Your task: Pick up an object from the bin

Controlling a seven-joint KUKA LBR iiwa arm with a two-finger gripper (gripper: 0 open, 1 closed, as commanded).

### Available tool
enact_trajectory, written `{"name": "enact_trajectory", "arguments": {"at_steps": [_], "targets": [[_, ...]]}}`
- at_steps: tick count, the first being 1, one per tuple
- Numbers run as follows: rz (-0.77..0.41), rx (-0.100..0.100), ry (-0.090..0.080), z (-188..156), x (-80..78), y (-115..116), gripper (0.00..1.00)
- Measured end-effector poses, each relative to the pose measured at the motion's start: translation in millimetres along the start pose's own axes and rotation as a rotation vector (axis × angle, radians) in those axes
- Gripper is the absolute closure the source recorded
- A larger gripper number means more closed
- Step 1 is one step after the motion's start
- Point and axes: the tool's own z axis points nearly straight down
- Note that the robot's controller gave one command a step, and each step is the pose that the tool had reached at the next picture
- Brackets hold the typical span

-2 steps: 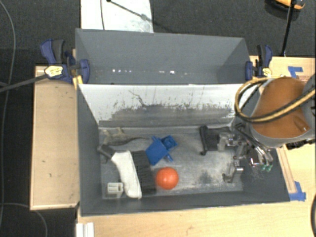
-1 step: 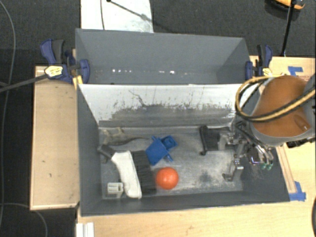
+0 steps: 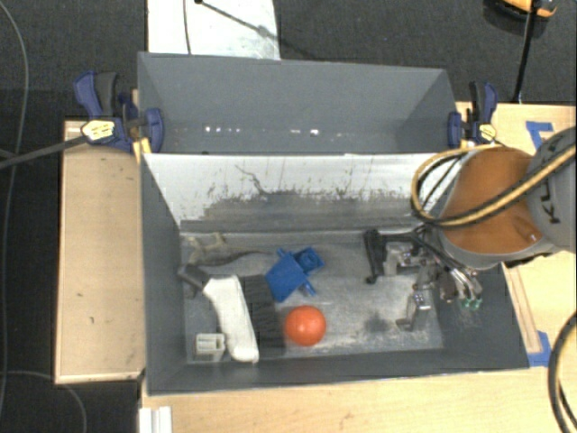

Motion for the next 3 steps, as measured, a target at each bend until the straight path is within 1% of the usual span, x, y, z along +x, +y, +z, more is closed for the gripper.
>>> {"name": "enact_trajectory", "arguments": {"at_steps": [1, 2, 3], "targets": [[0.015, -0.003, 0.011, 8, -43.1, 10, 0.00], [0.052, 0.001, -0.013, 11, -62.2, 38, 0.00], [0.158, -0.002, 0.005, 28, -55.8, 81, 0.00]]}}
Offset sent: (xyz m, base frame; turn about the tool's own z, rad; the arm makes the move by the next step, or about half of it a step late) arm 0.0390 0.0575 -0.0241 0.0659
